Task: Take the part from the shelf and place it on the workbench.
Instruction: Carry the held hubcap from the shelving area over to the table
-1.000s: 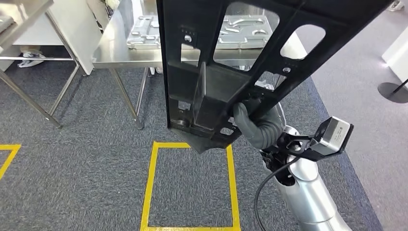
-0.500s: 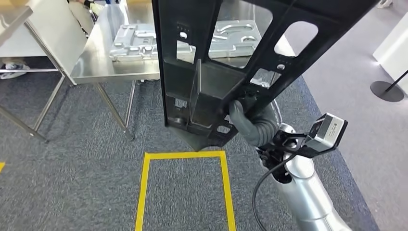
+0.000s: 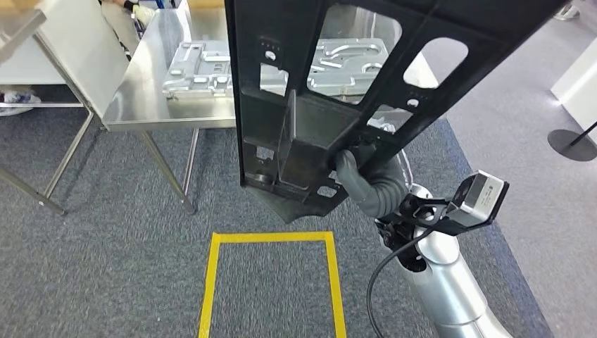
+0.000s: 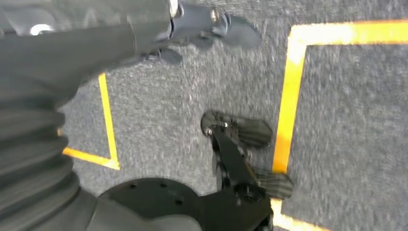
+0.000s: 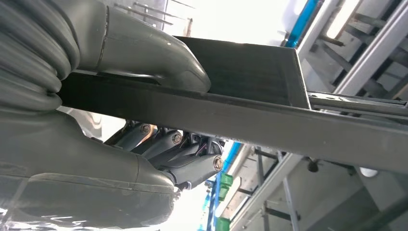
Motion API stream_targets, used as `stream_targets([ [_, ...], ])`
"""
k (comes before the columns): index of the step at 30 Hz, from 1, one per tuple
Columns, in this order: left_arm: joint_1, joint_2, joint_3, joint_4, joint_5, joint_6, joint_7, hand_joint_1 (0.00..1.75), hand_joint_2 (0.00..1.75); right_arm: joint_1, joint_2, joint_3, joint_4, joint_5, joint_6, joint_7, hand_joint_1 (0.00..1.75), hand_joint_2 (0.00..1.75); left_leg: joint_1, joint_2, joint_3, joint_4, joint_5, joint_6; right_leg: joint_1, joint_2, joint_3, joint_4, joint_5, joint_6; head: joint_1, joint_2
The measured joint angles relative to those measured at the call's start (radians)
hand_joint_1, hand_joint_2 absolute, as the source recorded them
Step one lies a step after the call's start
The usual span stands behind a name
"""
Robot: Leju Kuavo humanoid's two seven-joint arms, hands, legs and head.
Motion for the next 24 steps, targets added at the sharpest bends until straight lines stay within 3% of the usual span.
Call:
stream_targets([
  [3,-0.001,0.001,0.0,0.0,-0.001,0.0,-0.001,0.0,1.75,0.001,0.0,0.0,-0.001,0.002,-0.005,-0.001,1.75,1.75,0.0,0.002,0.02,0.009,0.0,-0.021,0.001,0.003,0.03,-0.025,-0.01,-0.022,-0.003,0.0],
  [5,-0.004,0.002,0.0,0.0,-0.001,0.0,-0.003,0.0,1.75,0.0,0.001,0.0,-0.003,0.003,-0.007,-0.001,1.75,1.75,0.002,0.002,0.002,0.069,0.006,-0.03,-0.003,0.004,0.065,-0.036,-0.019,-0.032,-0.009,0.0],
  [7,-0.006,0.003,0.0,0.0,-0.001,-0.001,-0.003,0.0,1.75,0.0,0.001,0.001,-0.004,0.003,-0.008,-0.002,1.75,1.75,0.005,0.002,-0.077,0.184,-0.016,-0.039,-0.004,0.003,0.094,-0.04,-0.039,-0.037,-0.015,0.0],
  [9,-0.002,0.003,0.0,0.0,-0.001,-0.001,-0.003,0.0,1.75,0.002,0.001,0.001,-0.004,0.004,-0.008,-0.002,1.75,1.75,0.008,0.002,-0.172,0.271,-0.079,-0.045,-0.004,0.005,0.12,-0.041,-0.065,-0.037,-0.017,0.0],
  [10,0.002,0.003,0.0,0.0,-0.001,-0.001,-0.003,0.0,1.75,0.003,0.001,0.001,-0.003,0.004,-0.008,-0.002,1.75,1.75,0.009,0.002,-0.204,0.276,-0.106,-0.046,-0.004,0.006,0.136,-0.041,-0.08,-0.037,-0.019,0.0],
  [11,0.005,0.003,0.0,0.0,-0.001,-0.001,-0.003,0.0,1.75,0.003,0.001,0.001,-0.002,0.003,-0.008,-0.002,1.75,1.75,0.009,0.002,-0.222,0.253,-0.112,-0.046,-0.004,0.008,0.155,-0.041,-0.095,-0.035,-0.019,0.0],
  [12,0.007,0.003,0.0,0.0,-0.002,-0.001,-0.004,0.0,1.75,0.003,0.001,0.001,0.0,0.002,-0.009,-0.003,1.75,1.75,0.01,0.003,-0.23,0.206,-0.083,-0.043,-0.004,0.008,0.174,-0.042,-0.111,-0.033,-0.02,0.0],
  [15,0.016,0.003,0.0,0.0,-0.004,0.001,-0.004,0.0,1.75,0.004,-0.001,0.001,0.006,-0.004,-0.009,-0.004,1.75,1.75,0.004,0.005,-0.225,0.065,0.13,-0.024,-0.002,0.012,0.227,-0.044,-0.162,-0.019,-0.021,0.0],
  [16,0.016,0.003,0.0,0.0,-0.005,0.001,-0.004,0.0,1.75,0.005,-0.002,0.001,0.007,-0.005,-0.01,-0.004,1.75,1.75,0.001,0.005,-0.218,0.049,0.166,-0.016,-0.002,0.014,0.241,-0.044,-0.172,-0.012,-0.021,0.0],
  [17,0.015,0.003,0.0,0.0,-0.005,0.002,-0.004,0.0,1.75,0.004,-0.003,0.001,0.005,-0.006,-0.01,-0.004,1.75,1.75,-0.003,0.005,-0.208,0.048,0.162,-0.008,-0.002,0.016,0.25,-0.038,-0.173,-0.004,-0.02,0.0],
  [19,0.007,0.003,0.0,0.0,-0.006,0.003,-0.004,0.0,1.75,0.001,-0.004,0.0,-0.003,-0.006,-0.01,-0.004,1.75,1.75,-0.002,0.003,-0.181,0.039,0.142,0.007,-0.005,0.015,0.219,0.038,-0.134,0.01,-0.019,0.0],
  [21,0.002,0.004,0.0,0.0,-0.007,0.005,-0.003,0.0,1.75,0.001,-0.005,0.0,-0.007,-0.007,-0.01,-0.006,1.75,1.75,-0.001,0.001,-0.148,0.028,0.122,0.018,-0.006,0.013,0.122,0.176,-0.096,0.016,-0.017,0.0],
  [22,0.002,0.004,0.0,0.0,-0.007,0.006,-0.002,0.0,1.75,0.003,-0.007,0.0,-0.008,-0.007,-0.01,-0.006,1.75,1.75,-0.001,0.001,-0.131,0.024,0.109,0.021,-0.006,0.012,0.069,0.233,-0.106,0.017,-0.016,0.0],
  [24,0.003,0.004,0.0,0.0,-0.006,0.009,0.001,0.0,1.75,0.008,-0.011,0.0,-0.008,-0.006,-0.01,-0.007,1.75,1.75,-0.001,-0.002,-0.092,0.018,0.08,0.024,-0.005,0.012,-0.016,0.281,-0.193,0.018,-0.016,0.0],
])
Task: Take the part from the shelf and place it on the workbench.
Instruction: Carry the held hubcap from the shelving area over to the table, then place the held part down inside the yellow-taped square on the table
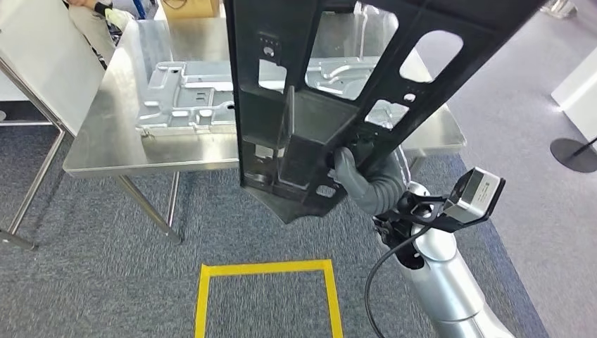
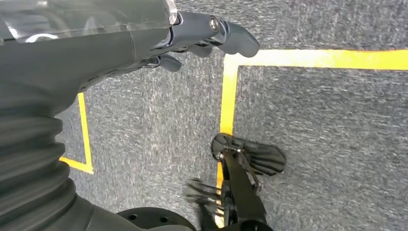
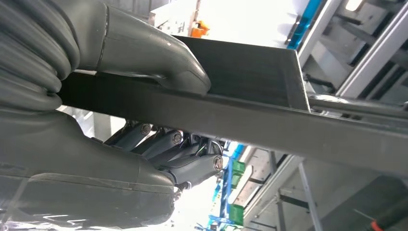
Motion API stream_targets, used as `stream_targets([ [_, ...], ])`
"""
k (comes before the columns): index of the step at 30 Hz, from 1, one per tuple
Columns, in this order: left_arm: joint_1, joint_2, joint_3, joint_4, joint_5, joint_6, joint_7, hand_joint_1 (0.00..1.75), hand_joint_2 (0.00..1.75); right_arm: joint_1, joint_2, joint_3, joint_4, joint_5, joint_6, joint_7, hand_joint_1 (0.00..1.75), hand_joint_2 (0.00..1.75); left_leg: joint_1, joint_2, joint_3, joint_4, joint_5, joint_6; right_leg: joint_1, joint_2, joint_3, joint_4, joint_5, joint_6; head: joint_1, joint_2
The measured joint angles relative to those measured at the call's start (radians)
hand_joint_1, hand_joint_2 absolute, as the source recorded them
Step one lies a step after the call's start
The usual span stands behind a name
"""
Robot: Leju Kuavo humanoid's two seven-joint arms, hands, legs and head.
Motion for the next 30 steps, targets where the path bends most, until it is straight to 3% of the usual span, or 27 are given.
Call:
stream_targets([
  [1,0.001,0.0,0.0,0.0,0.001,0.001,0.001,0.0,1.75,0.002,-0.001,0.0,0.0,0.001,0.0,-0.003,1.75,1.75,0.0,-0.003,0.022,-0.002,-0.017,0.0,0.001,0.0,-0.028,-0.009,-0.048,0.0,0.0,0.0],
  [2,0.002,-0.001,0.0,0.0,0.001,0.002,0.001,0.0,1.75,0.003,-0.002,0.0,0.0,0.002,-0.001,-0.008,1.75,1.75,-0.001,-0.006,0.046,-0.003,-0.035,-0.001,0.003,0.0,-0.046,-0.039,-0.076,-0.002,0.0,0.0],
  [3,0.002,-0.001,0.0,0.0,0.002,0.003,0.001,0.0,1.75,0.003,-0.002,0.0,0.0,0.004,-0.001,-0.014,1.75,1.75,-0.001,-0.008,0.07,-0.004,-0.053,-0.003,0.006,-0.001,-0.057,-0.085,-0.066,-0.006,0.001,0.0],
  [4,0.003,-0.003,0.0,0.0,0.002,0.004,0.001,0.0,1.75,0.003,-0.003,-0.001,0.0,0.005,-0.001,-0.02,1.75,1.75,-0.001,-0.01,0.091,-0.006,-0.072,-0.004,0.011,-0.002,-0.062,-0.145,-0.004,-0.015,0.001,0.0],
  [6,0.003,-0.008,0.0,0.001,0.002,0.004,0.002,0.0,1.75,0.005,-0.006,-0.002,0.001,0.007,-0.001,-0.025,1.75,1.75,-0.004,-0.013,0.128,-0.008,-0.109,-0.01,0.022,0.0,-0.061,-0.249,0.178,-0.034,0.0,0.0],
  [7,0.002,-0.009,0.0,0.001,0.002,0.005,0.002,0.0,1.75,0.007,-0.007,-0.003,0.001,0.008,-0.001,-0.026,1.75,1.75,-0.006,-0.015,0.147,-0.012,-0.123,-0.014,0.026,0.002,-0.056,-0.278,0.242,-0.04,-0.001,0.0],
  [8,0.0,-0.01,0.0,0.001,0.002,0.005,0.002,0.0,1.75,0.007,-0.008,-0.003,0.001,0.009,-0.001,-0.026,1.75,1.75,-0.008,-0.016,0.163,-0.009,-0.124,-0.02,0.027,0.005,-0.046,-0.29,0.263,-0.045,-0.002,0.0],
  [10,-0.003,-0.008,0.0,0.001,0.002,0.006,0.001,0.0,1.75,0.003,-0.008,-0.004,-0.002,0.01,-0.001,-0.027,1.75,1.75,-0.009,-0.014,0.162,0.029,-0.097,-0.032,0.021,0.007,-0.012,-0.302,0.248,-0.054,-0.003,0.0],
  [12,-0.008,-0.005,0.0,0.0,0.002,0.006,0.001,0.0,1.75,0.0,-0.008,-0.004,-0.003,0.008,0.0,-0.026,1.75,1.75,-0.007,-0.009,0.101,0.136,-0.067,-0.045,0.015,0.007,0.026,-0.314,0.229,-0.061,-0.006,0.0],
  [13,-0.009,-0.005,0.0,0.0,0.002,0.006,0.0,0.0,1.75,0.0,-0.007,-0.004,-0.003,0.006,0.0,-0.026,1.75,1.75,-0.004,-0.006,0.059,0.192,-0.076,-0.052,0.014,0.008,0.043,-0.317,0.215,-0.063,-0.007,0.0],
  [14,-0.009,-0.006,0.0,0.0,0.002,0.006,0.001,0.0,1.75,0.0,-0.007,-0.004,-0.003,0.003,0.001,-0.026,1.75,1.75,-0.001,-0.004,0.016,0.236,-0.11,-0.06,0.013,0.01,0.06,-0.318,0.2,-0.064,-0.008,0.0],
  [15,-0.007,-0.006,0.0,0.0,0.002,0.007,0.001,0.0,1.75,0.0,-0.007,-0.004,-0.003,0.001,0.002,-0.025,1.75,1.75,0.002,-0.003,-0.023,0.259,-0.162,-0.065,0.012,0.014,0.077,-0.318,0.184,-0.063,-0.007,0.0],
  [17,-0.003,-0.006,0.0,0.0,0.002,0.008,0.001,0.0,1.75,0.0,-0.007,-0.004,-0.003,-0.002,0.004,-0.021,1.75,1.75,0.008,-0.001,-0.075,0.247,-0.252,-0.068,0.009,0.025,0.115,-0.319,0.152,-0.06,-0.008,0.0],
  [18,-0.001,-0.006,0.0,0.0,0.001,0.009,0.002,0.0,1.75,0.0,-0.006,-0.004,-0.003,-0.002,0.005,-0.018,1.75,1.75,0.011,-0.001,-0.09,0.212,-0.253,-0.067,0.008,0.03,0.137,-0.319,0.135,-0.058,-0.008,0.0],
  [19,0.001,-0.006,0.0,0.0,0.001,0.009,0.002,0.0,1.75,-0.001,-0.005,-0.004,-0.003,-0.003,0.006,-0.015,1.75,1.75,0.014,-0.002,-0.099,0.162,-0.204,-0.065,0.008,0.035,0.157,-0.319,0.117,-0.055,-0.008,0.0],
  [21,0.008,-0.006,0.001,0.0,0.001,0.013,0.003,0.0,1.75,-0.002,-0.001,-0.003,0.0,-0.002,0.006,-0.01,1.75,1.75,0.014,-0.005,-0.111,0.06,-0.021,-0.06,0.009,0.047,0.191,-0.312,0.082,-0.047,-0.009,0.0],
  [22,0.01,-0.006,0.001,0.0,0.0,0.016,0.004,0.0,1.75,-0.002,0.001,-0.003,0.001,0.001,0.004,-0.007,1.75,1.75,0.012,-0.006,-0.112,0.034,0.052,-0.056,0.01,0.053,0.201,-0.308,0.067,-0.041,-0.009,0.0],
  [23,0.009,-0.006,0.001,0.0,-0.002,0.02,0.004,0.0,1.75,-0.003,0.002,-0.003,0.002,0.004,0.002,-0.004,1.75,1.75,0.009,-0.006,-0.112,0.026,0.087,-0.051,0.01,0.059,0.208,-0.305,0.055,-0.033,-0.01,0.0],
  [25,-0.002,-0.006,0.001,0.0,-0.004,0.025,0.004,0.0,1.75,-0.006,0.005,-0.007,-0.002,0.01,-0.001,0.001,1.75,1.75,0.006,-0.005,-0.103,0.029,0.08,-0.038,0.005,0.059,0.217,-0.307,0.035,-0.018,-0.009,0.0],
  [27,-0.012,-0.006,0.001,0.0,-0.005,0.027,0.004,0.0,1.75,-0.014,0.006,-0.012,-0.008,0.012,-0.003,0.005,1.75,1.75,0.007,-0.005,-0.091,0.021,0.07,-0.024,0.002,0.032,0.199,-0.264,0.008,-0.008,-0.008,0.0],
  [28,-0.014,-0.006,0.001,0.0,-0.005,0.028,0.005,0.0,1.75,-0.018,0.008,-0.013,-0.01,0.014,-0.004,0.008,1.75,1.75,0.008,-0.004,-0.084,0.017,0.064,-0.02,0.002,0.016,0.166,-0.208,-0.013,-0.004,-0.007,0.0],
  [30,-0.014,-0.006,0.001,0.0,-0.005,0.031,0.008,0.0,1.75,-0.022,0.009,-0.014,-0.011,0.02,-0.009,0.014,1.75,1.75,0.007,-0.002,-0.074,0.015,0.052,-0.015,0.001,0.002,0.068,-0.066,-0.05,0.003,-0.006,0.0],
])
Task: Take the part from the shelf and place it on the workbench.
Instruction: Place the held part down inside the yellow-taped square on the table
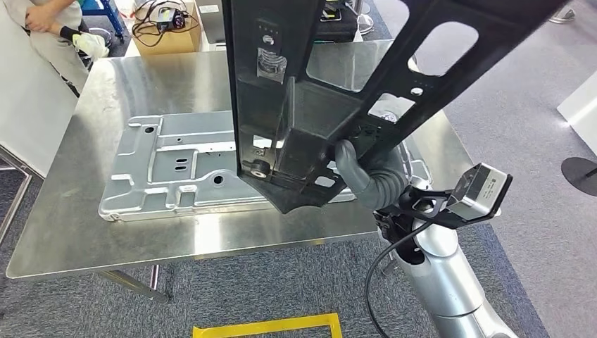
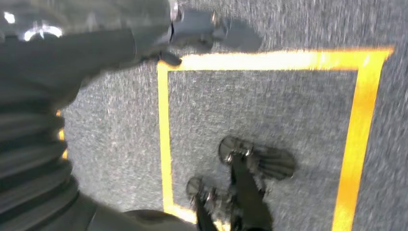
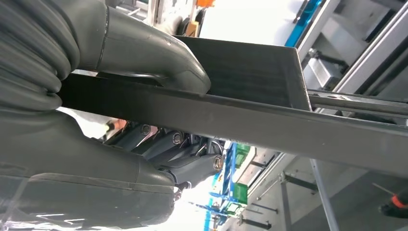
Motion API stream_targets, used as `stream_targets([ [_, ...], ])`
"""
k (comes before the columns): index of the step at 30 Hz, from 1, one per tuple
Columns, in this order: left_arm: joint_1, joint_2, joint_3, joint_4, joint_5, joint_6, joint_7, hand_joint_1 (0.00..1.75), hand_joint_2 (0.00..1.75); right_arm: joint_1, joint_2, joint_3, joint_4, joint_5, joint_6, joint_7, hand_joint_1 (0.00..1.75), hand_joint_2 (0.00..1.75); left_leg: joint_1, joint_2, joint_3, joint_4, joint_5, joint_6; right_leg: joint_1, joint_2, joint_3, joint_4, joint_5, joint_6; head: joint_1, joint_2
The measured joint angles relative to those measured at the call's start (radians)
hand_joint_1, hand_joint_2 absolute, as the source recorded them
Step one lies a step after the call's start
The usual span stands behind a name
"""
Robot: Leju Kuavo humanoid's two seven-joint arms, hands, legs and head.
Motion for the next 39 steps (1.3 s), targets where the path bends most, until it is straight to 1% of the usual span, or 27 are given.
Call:
stream_targets([
  [1,0.001,0.0,0.0,0.0,0.0,0.001,0.002,0.0,1.75,0.0,0.0,0.0,0.0,0.004,-0.005,0.003,1.75,1.75,-0.001,0.001,0.006,0.0,-0.007,0.001,0.0,-0.001,-0.043,0.047,0.002,0.001,0.0,0.0],
  [2,0.002,0.0,0.0,0.0,0.0,0.001,0.002,0.0,1.75,0.0,0.0,0.0,0.0,0.008,-0.01,0.005,1.75,1.75,-0.001,0.0,0.015,0.0,-0.014,0.001,0.0,-0.001,-0.068,0.057,0.027,0.0,0.0,0.0],
  [3,0.002,0.0,0.0,0.0,0.0,0.001,0.002,0.0,1.75,-0.001,0.0,-0.001,0.0,0.012,-0.015,0.005,1.75,1.75,-0.002,0.0,0.025,0.0,-0.022,0.0,0.001,-0.002,-0.074,0.027,0.071,-0.003,0.0,0.0],
  [5,0.004,-0.003,0.0,0.0,0.0,0.001,0.002,0.0,1.75,-0.005,0.0,-0.002,0.0,0.022,-0.027,0.001,1.75,1.75,-0.003,-0.002,0.044,-0.001,-0.036,-0.001,0.009,-0.004,-0.046,-0.104,0.178,-0.019,0.0,0.0],
  [6,0.005,-0.005,0.0,0.0,0.001,0.001,0.001,0.0,1.75,-0.009,0.0,-0.003,0.0,0.032,-0.038,-0.003,1.75,1.75,-0.005,-0.003,0.05,-0.001,-0.041,-0.004,0.014,-0.007,-0.03,-0.162,0.211,-0.028,0.0,0.0],
  [7,0.005,-0.007,0.0,0.0,0.002,0.002,0.0,0.0,1.75,-0.012,0.0,-0.004,0.0,0.047,-0.052,-0.008,1.75,1.75,-0.005,-0.003,0.052,-0.001,-0.045,-0.007,0.018,-0.009,-0.02,-0.2,0.226,-0.036,-0.001,0.0],
  [9,0.006,-0.009,0.002,0.0,0.006,0.005,-0.001,0.0,1.75,-0.017,0.0,-0.008,-0.005,0.082,-0.083,-0.015,1.75,1.75,-0.007,-0.001,0.053,-0.004,-0.049,-0.017,0.021,-0.009,-0.014,-0.224,0.222,-0.044,-0.002,0.0],
  [11,0.005,-0.007,0.003,0.0,0.01,0.009,-0.003,0.0,1.75,-0.019,0.0,-0.012,-0.012,0.103,-0.1,-0.018,1.75,1.75,-0.008,0.002,0.055,0.0,-0.059,-0.028,0.013,-0.008,-0.002,-0.24,0.222,-0.049,-0.001,0.0],
  [12,0.005,-0.006,0.003,0.0,0.01,0.01,-0.003,0.0,1.75,-0.021,0.0,-0.013,-0.016,0.109,-0.104,-0.019,1.75,1.75,-0.008,0.002,0.048,0.022,-0.074,-0.033,0.009,-0.009,0.007,-0.249,0.224,-0.052,-0.003,0.0],
  [13,0.006,-0.005,0.003,0.0,0.01,0.01,-0.004,0.0,1.75,-0.021,0.0,-0.014,-0.02,0.118,-0.11,-0.02,1.75,1.75,-0.007,0.003,0.028,0.066,-0.097,-0.038,0.006,-0.01,0.015,-0.256,0.224,-0.055,-0.005,0.0],
  [15,0.007,-0.005,0.004,0.0,0.011,0.01,-0.004,0.0,1.75,-0.021,0.0,-0.014,-0.027,0.147,-0.128,-0.021,1.75,1.75,0.0,0.003,-0.036,0.193,-0.149,-0.049,0.007,-0.011,0.024,-0.259,0.219,-0.06,-0.007,0.0],
  [16,0.009,-0.005,0.005,0.0,0.012,0.01,-0.005,0.0,1.75,-0.018,0.0,-0.014,-0.031,0.168,-0.142,-0.019,1.75,1.75,0.003,0.003,-0.065,0.242,-0.16,-0.053,0.006,-0.01,0.027,-0.259,0.216,-0.06,-0.007,0.0],
  [17,0.011,-0.005,0.007,0.0,0.013,0.01,-0.005,0.0,1.75,-0.017,0.0,-0.014,-0.035,0.189,-0.156,-0.013,1.75,1.75,0.006,0.003,-0.078,0.258,-0.152,-0.058,0.006,-0.009,0.031,-0.258,0.213,-0.058,-0.007,0.0],
  [18,0.012,-0.004,0.009,0.0,0.014,0.01,-0.005,0.0,1.75,-0.017,-0.001,-0.014,-0.038,0.208,-0.169,-0.004,1.75,1.75,0.009,0.004,-0.073,0.237,-0.125,-0.061,0.004,-0.008,0.035,-0.257,0.209,-0.056,-0.007,0.0],
  [20,0.014,-0.003,0.014,0.0,0.016,0.01,-0.006,0.0,1.75,-0.024,-0.005,-0.017,-0.041,0.256,-0.198,0.022,1.75,1.75,0.016,0.004,-0.019,0.11,-0.049,-0.066,0.001,-0.005,0.043,-0.252,0.198,-0.047,-0.007,0.0],
  [22,0.013,-0.002,0.018,0.0,0.018,0.008,-0.006,0.0,1.75,-0.039,-0.01,-0.02,-0.035,0.375,-0.259,0.062,1.75,1.75,0.015,0.003,0.026,0.011,-0.017,-0.059,0.002,-0.002,0.044,-0.244,0.19,-0.036,-0.007,0.0],
  [25,0.013,-0.002,0.022,0.0,0.018,0.002,-0.007,0.0,1.75,-0.075,-0.021,-0.023,0.002,0.605,-0.361,0.137,1.75,1.75,0.011,0.002,0.031,-0.007,-0.022,-0.036,0.003,-0.001,0.04,-0.243,0.187,-0.019,-0.007,0.0],
  [27,0.014,-0.001,0.022,0.0,0.014,-0.004,-0.009,0.0,1.75,-0.11,-0.03,-0.024,0.04,0.705,-0.383,0.187,1.75,1.75,0.012,0.003,0.035,-0.013,-0.02,-0.023,0.0,-0.003,0.03,-0.217,0.168,-0.009,-0.005,0.0],
  [28,0.013,-0.001,0.022,0.0,0.011,-0.007,-0.011,0.0,1.75,-0.135,-0.035,-0.022,0.071,0.757,-0.385,0.215,1.75,1.75,0.012,0.004,0.037,-0.016,-0.019,-0.018,-0.001,-0.005,0.01,-0.174,0.145,-0.005,-0.004,0.0],
  [30,0.01,0.001,0.022,0.0,0.002,-0.017,-0.014,0.0,1.75,-0.197,-0.043,-0.013,0.173,0.87,-0.378,0.259,1.75,1.75,0.01,0.006,0.037,-0.017,-0.019,-0.012,-0.002,-0.007,-0.06,-0.037,0.089,-0.001,-0.001,0.0],
  [31,0.009,0.002,0.021,0.0,-0.004,-0.021,-0.014,0.0,1.75,-0.231,-0.046,-0.006,0.246,0.932,-0.373,0.273,1.75,1.75,0.009,0.006,0.038,-0.016,-0.02,-0.011,-0.002,-0.007,-0.094,0.023,0.073,-0.001,-0.001,0.0],
  [32,0.008,0.004,0.021,0.0,-0.009,-0.026,-0.015,0.0,1.75,-0.268,-0.045,0.005,0.328,0.995,-0.369,0.282,1.75,1.75,0.008,0.006,0.038,-0.016,-0.02,-0.01,-0.002,-0.007,-0.113,0.052,0.076,-0.002,-0.001,0.0],
  [33,0.007,0.004,0.02,0.0,-0.014,-0.029,-0.015,0.0,1.75,-0.307,-0.04,0.018,0.423,1.063,-0.367,0.291,1.75,1.75,0.008,0.004,0.038,-0.015,-0.02,-0.01,-0.001,-0.007,-0.113,0.039,0.098,-0.005,0.0,0.0],
  [34,0.006,0.005,0.019,0.0,-0.019,-0.031,-0.014,0.0,1.75,-0.35,-0.029,0.034,0.52,1.128,-0.365,0.302,1.75,1.75,0.006,0.003,0.039,-0.014,-0.02,-0.01,-0.001,-0.007,-0.094,-0.013,0.135,-0.011,0.001,0.0],
  [36,0.003,0.005,0.017,0.0,-0.027,-0.035,-0.011,0.0,1.75,-0.436,0.011,0.073,0.719,1.248,-0.361,0.326,1.75,1.75,0.002,0.002,0.039,-0.013,-0.02,-0.014,0.005,-0.008,-0.037,-0.156,0.205,-0.026,0.004,0.0],
  [37,0.001,0.006,0.017,0.0,-0.029,-0.037,-0.009,0.0,1.75,-0.474,0.036,0.095,0.808,1.293,-0.356,0.336,1.75,1.75,0.0,0.003,0.037,-0.012,-0.02,-0.017,0.007,-0.009,-0.018,-0.204,0.222,-0.031,0.005,0.0],
  [39,-0.004,0.009,0.016,0.0,-0.032,-0.041,-0.007,0.0,1.75,-0.527,0.087,0.141,0.958,1.354,-0.341,0.347,1.75,1.75,-0.002,0.004,0.035,-0.014,-0.018,-0.028,0.013,-0.01,-0.008,-0.232,0.225,-0.036,0.005,0.0],
])
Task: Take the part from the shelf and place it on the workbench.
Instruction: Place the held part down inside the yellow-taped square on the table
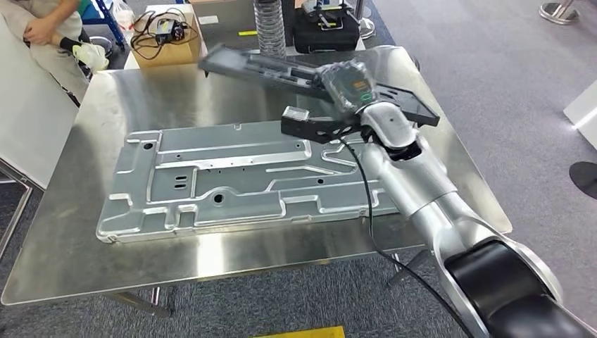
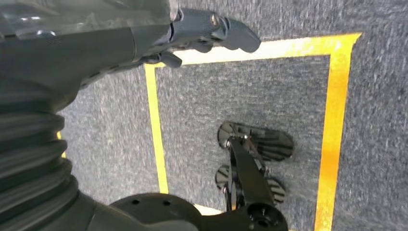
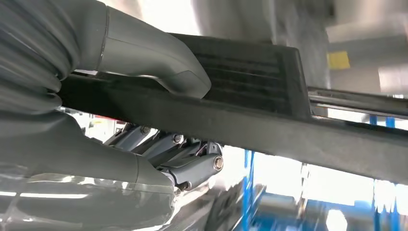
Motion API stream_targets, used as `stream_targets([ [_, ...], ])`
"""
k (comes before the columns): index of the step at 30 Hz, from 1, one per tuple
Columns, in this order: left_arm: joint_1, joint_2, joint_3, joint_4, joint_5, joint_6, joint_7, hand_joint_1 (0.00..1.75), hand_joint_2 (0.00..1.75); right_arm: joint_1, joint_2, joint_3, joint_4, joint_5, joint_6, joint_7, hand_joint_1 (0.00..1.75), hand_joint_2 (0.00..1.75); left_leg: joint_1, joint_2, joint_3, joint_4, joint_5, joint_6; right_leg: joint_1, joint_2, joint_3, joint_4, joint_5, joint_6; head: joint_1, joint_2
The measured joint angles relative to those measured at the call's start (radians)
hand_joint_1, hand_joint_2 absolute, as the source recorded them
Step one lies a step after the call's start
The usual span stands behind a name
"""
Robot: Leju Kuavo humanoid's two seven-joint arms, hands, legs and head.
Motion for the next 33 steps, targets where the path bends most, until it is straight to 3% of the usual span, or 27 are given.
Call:
stream_targets([
  [2,-0.002,0.005,-0.001,0.0,-0.001,-0.003,0.0,0.0,1.75,-0.024,0.042,0.038,0.109,0.032,0.009,0.008,1.75,1.75,0.002,0.0,0.0,0.0,-0.003,-0.011,-0.003,-0.001,0.004,-0.008,0.003,-0.008,0.0,0.0],
  [4,-0.001,0.009,-0.003,0.0,-0.001,-0.003,0.0,0.0,1.75,-0.038,0.075,0.064,0.184,0.043,0.009,0.013,1.75,1.75,0.003,0.0,-0.021,0.048,-0.035,-0.021,-0.007,-0.003,0.009,-0.017,0.007,-0.018,-0.002,0.0],
  [7,0.0,0.011,-0.004,0.0,-0.002,-0.004,0.0,0.0,1.75,-0.054,0.107,0.09,0.262,0.049,0.013,0.013,1.75,1.75,0.007,0.0,-0.114,0.237,-0.115,-0.03,-0.005,-0.004,0.012,-0.018,0.004,-0.027,-0.004,0.0],
  [8,0.001,0.011,-0.004,0.0,-0.002,-0.004,0.0,0.0,1.75,-0.056,0.114,0.098,0.283,0.055,0.021,0.011,1.75,1.75,0.008,0.0,-0.135,0.275,-0.119,-0.033,-0.005,-0.004,0.013,-0.018,0.002,-0.027,-0.004,0.0],
  [9,0.003,0.012,-0.004,0.0,-0.002,-0.005,0.0,0.0,1.75,-0.056,0.121,0.107,0.302,0.063,0.032,0.008,1.75,1.75,0.008,0.0,-0.139,0.273,-0.104,-0.034,-0.004,-0.004,0.016,-0.017,-0.001,-0.027,-0.004,0.0],
  [10,0.004,0.012,-0.004,0.0,-0.002,-0.005,-0.001,0.0,1.75,-0.056,0.129,0.117,0.32,0.074,0.046,0.004,1.75,1.75,0.009,0.001,-0.123,0.233,-0.072,-0.035,-0.005,-0.003,0.019,-0.015,-0.004,-0.026,-0.004,0.0],
  [11,0.005,0.013,-0.004,0.0,-0.003,-0.006,-0.004,0.0,1.75,-0.056,0.138,0.128,0.335,0.087,0.056,0.001,1.75,1.75,0.011,0.001,-0.093,0.163,-0.032,-0.035,-0.005,-0.001,0.021,-0.011,-0.009,-0.024,-0.004,0.0],
  [13,0.004,0.013,-0.004,0.0,-0.006,-0.006,-0.015,0.0,1.75,-0.054,0.161,0.153,0.364,0.112,0.063,-0.005,1.75,1.75,0.011,0.001,-0.037,0.045,0.011,-0.031,-0.003,0.005,0.021,-0.003,-0.017,-0.017,-0.005,0.0],
  [14,0.003,0.013,-0.005,0.0,-0.008,-0.005,-0.024,0.0,1.75,-0.051,0.173,0.166,0.378,0.122,0.061,-0.01,1.75,1.75,0.009,0.0,-0.024,0.017,0.015,-0.027,-0.001,0.007,0.019,0.0,-0.019,-0.013,-0.005,0.0],
  [18,0.005,0.01,-0.009,0.0,-0.014,0.005,-0.066,0.0,1.75,-0.021,0.211,0.196,0.409,0.129,0.009,-0.04,1.75,1.75,0.01,0.0,-0.015,0.003,0.009,-0.003,-0.002,0.008,0.014,0.014,-0.034,0.004,-0.004,0.0],
  [22,0.003,0.007,-0.017,0.0,-0.022,0.018,-0.082,0.0,1.75,0.007,0.231,0.209,0.422,0.117,-0.065,-0.074,1.75,1.75,0.013,0.001,-0.01,-0.002,0.008,0.011,-0.006,0.005,-0.066,0.185,-0.12,0.016,-0.001,0.0],
  [25,0.002,0.007,-0.018,0.0,-0.024,0.021,-0.082,0.0,1.75,0.017,0.233,0.209,0.423,0.114,-0.081,-0.083,1.75,1.75,0.012,0.001,-0.009,-0.002,0.007,0.012,-0.006,0.005,-0.094,0.237,-0.138,0.018,-0.001,0.0],
  [26,0.003,0.007,-0.02,0.0,-0.03,0.027,-0.082,0.0,1.75,0.034,0.235,0.21,0.425,0.109,-0.119,-0.098,1.75,1.75,0.012,0.0,-0.008,-0.002,0.006,0.011,-0.006,0.005,-0.097,0.232,-0.121,0.016,-0.001,0.0],
  [27,0.003,0.007,-0.024,0.0,-0.038,0.032,-0.081,0.0,1.75,0.054,0.238,0.211,0.427,0.103,-0.164,-0.115,1.75,1.75,0.012,-0.002,-0.005,-0.001,0.005,0.01,-0.006,0.004,-0.085,0.193,-0.088,0.012,-0.001,0.0],
  [29,0.002,0.006,-0.032,0.0,-0.052,0.041,-0.08,0.0,1.75,0.09,0.245,0.213,0.43,0.092,-0.254,-0.145,1.75,1.75,0.01,-0.003,-0.002,0.0,0.001,0.004,-0.001,0.003,-0.034,0.062,-0.013,-0.001,-0.002,0.0],
  [30,0.001,0.006,-0.036,0.0,-0.054,0.041,-0.08,0.0,1.75,0.094,0.248,0.213,0.431,0.091,-0.268,-0.149,1.75,1.75,0.009,-0.003,-0.002,0.001,0.0,0.0,0.002,0.002,-0.014,0.015,0.003,-0.006,-0.001,0.0],
  [33,0.0,0.006,-0.042,0.0,-0.055,0.041,-0.08,0.0,1.75,0.105,0.254,0.213,0.432,0.087,-0.277,-0.155,1.75,1.75,0.008,-0.002,-0.001,-0.003,-0.001,-0.017,0.004,0.002,-0.006,-0.006,0.007,-0.015,-0.002,0.0],
])
